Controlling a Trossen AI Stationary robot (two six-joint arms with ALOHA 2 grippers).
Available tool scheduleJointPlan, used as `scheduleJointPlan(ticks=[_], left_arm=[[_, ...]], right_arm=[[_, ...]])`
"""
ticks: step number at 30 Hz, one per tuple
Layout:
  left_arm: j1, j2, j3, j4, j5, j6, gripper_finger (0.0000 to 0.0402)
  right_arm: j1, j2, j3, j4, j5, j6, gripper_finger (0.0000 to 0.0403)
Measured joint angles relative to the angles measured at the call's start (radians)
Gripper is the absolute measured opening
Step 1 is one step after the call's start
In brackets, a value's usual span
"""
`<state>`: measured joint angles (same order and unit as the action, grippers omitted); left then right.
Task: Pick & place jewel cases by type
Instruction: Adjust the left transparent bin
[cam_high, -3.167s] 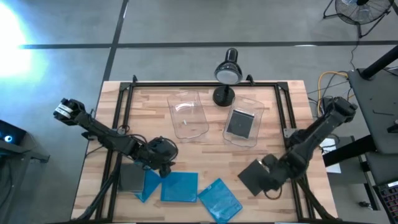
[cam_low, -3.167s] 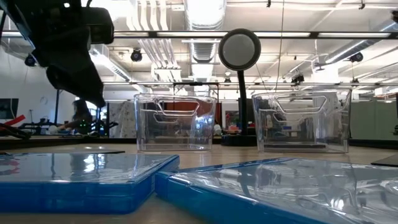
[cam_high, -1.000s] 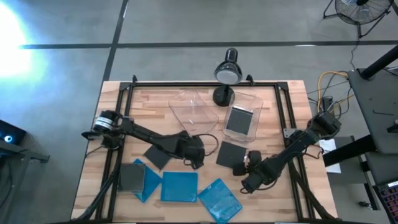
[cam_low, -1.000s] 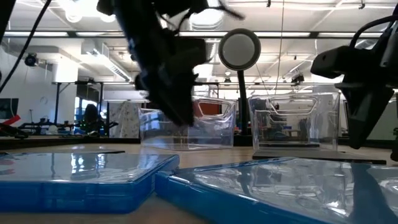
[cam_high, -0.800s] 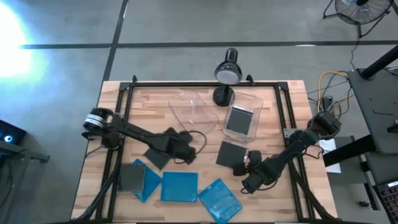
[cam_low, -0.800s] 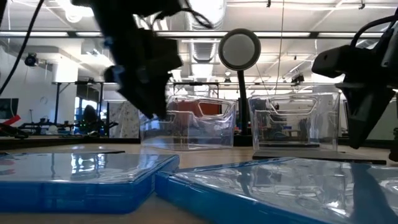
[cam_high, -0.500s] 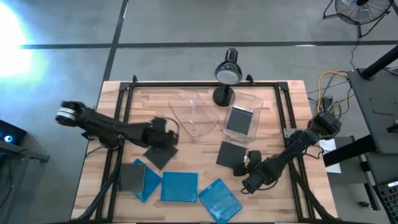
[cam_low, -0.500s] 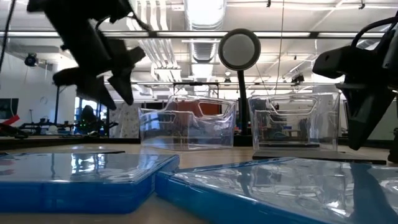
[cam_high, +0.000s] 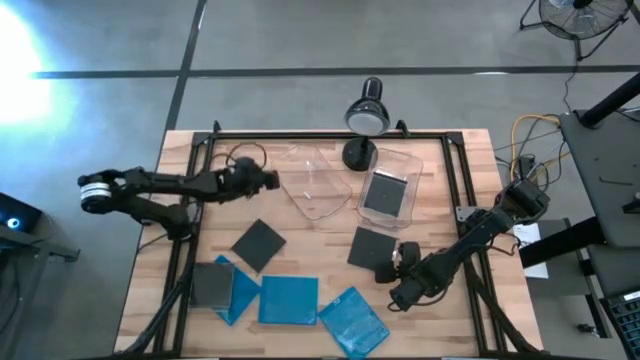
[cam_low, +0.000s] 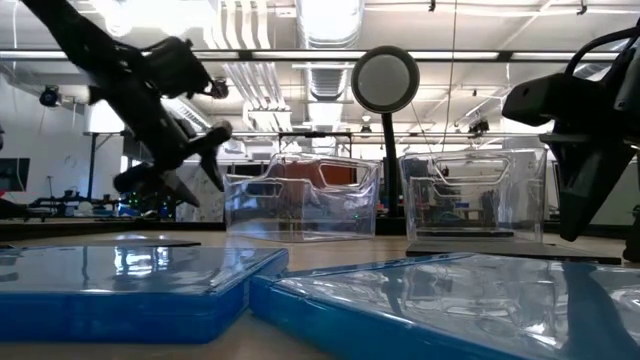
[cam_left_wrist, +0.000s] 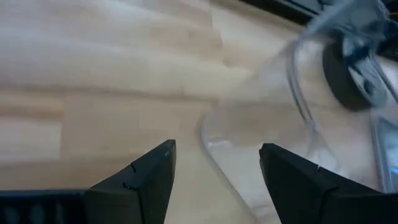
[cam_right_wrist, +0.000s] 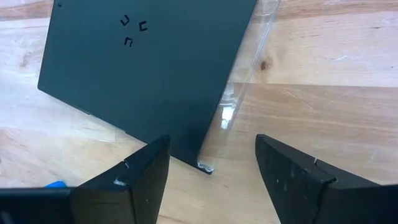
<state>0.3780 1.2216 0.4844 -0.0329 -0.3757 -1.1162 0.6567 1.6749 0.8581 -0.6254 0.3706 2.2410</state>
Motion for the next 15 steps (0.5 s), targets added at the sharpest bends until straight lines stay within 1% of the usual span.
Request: scheduleJointPlan(ticks=[4, 7, 11, 15], left_arm=[[0.071, 0.081, 0.062, 0.082, 0.031, 0.088, 0.0213], [0.109, 0.157, 0.137, 0.115, 0.041, 0.175, 0.0213], [0.151, 0.244, 0.260, 0.089, 0.073, 0.297, 0.0213], [0.164, 0.250, 0.365, -0.009, 0.079, 0.422, 0.0213]], right_arm=[[0.000, 0.000, 0.000, 0.001, 0.000, 0.002, 0.0231], [0.000, 0.000, 0.000, 0.003, -0.003, 0.003, 0.0231], [0.000, 0.000, 0.000, 0.012, -0.015, 0.007, 0.0231], [0.007, -0.001, 0.000, 0.020, -0.027, 0.007, 0.0231]])
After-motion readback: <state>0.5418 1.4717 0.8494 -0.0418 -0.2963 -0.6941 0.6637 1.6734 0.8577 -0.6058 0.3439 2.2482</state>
